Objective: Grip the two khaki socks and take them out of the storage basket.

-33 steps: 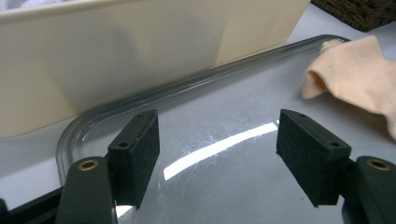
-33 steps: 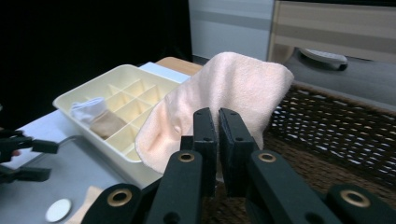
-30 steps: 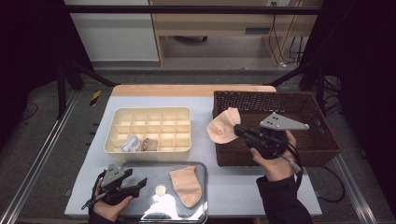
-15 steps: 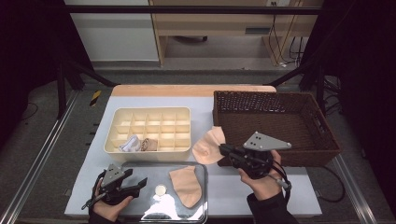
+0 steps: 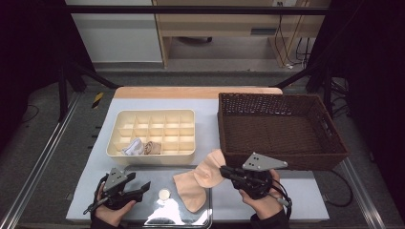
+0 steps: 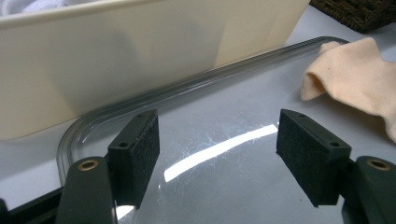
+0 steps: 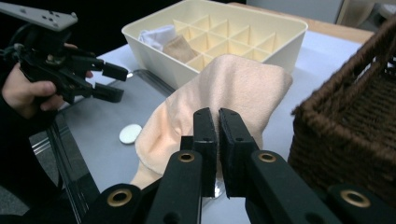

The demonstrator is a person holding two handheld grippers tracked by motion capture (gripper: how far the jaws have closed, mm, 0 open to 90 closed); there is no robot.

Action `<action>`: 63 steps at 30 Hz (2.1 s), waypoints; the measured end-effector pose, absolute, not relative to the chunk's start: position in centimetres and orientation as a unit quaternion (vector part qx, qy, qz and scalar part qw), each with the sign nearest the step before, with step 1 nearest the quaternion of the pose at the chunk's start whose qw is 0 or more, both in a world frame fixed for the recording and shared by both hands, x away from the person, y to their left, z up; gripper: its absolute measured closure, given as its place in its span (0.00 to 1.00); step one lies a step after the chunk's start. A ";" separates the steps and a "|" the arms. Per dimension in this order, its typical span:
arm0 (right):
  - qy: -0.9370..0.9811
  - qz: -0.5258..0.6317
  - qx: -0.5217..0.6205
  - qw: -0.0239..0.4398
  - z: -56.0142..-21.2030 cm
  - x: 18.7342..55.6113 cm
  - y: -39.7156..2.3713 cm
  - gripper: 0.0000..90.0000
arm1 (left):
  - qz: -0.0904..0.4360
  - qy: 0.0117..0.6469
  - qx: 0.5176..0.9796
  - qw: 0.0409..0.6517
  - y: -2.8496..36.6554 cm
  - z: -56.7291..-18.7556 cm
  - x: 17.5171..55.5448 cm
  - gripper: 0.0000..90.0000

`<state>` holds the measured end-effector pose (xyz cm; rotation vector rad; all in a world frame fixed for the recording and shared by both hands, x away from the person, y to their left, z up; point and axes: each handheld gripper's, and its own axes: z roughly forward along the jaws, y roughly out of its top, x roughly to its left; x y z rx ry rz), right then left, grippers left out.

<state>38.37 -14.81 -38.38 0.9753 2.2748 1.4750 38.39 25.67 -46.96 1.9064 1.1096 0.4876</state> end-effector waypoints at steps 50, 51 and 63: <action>0.802 0.424 0.383 0.173 -44.1 38.2 -16.2 0.80 | 0.193 0.411 0.775 0.438 24.9 -44.1 38.4 0.43; 0.803 0.426 0.380 0.171 -43.9 38.2 -16.0 0.80 | 0.199 0.410 0.777 0.434 24.8 -43.8 38.4 0.45; 0.807 0.450 0.351 0.152 -42.5 38.6 -12.9 0.77 | 0.210 0.372 0.793 0.435 22.6 -41.6 39.1 0.53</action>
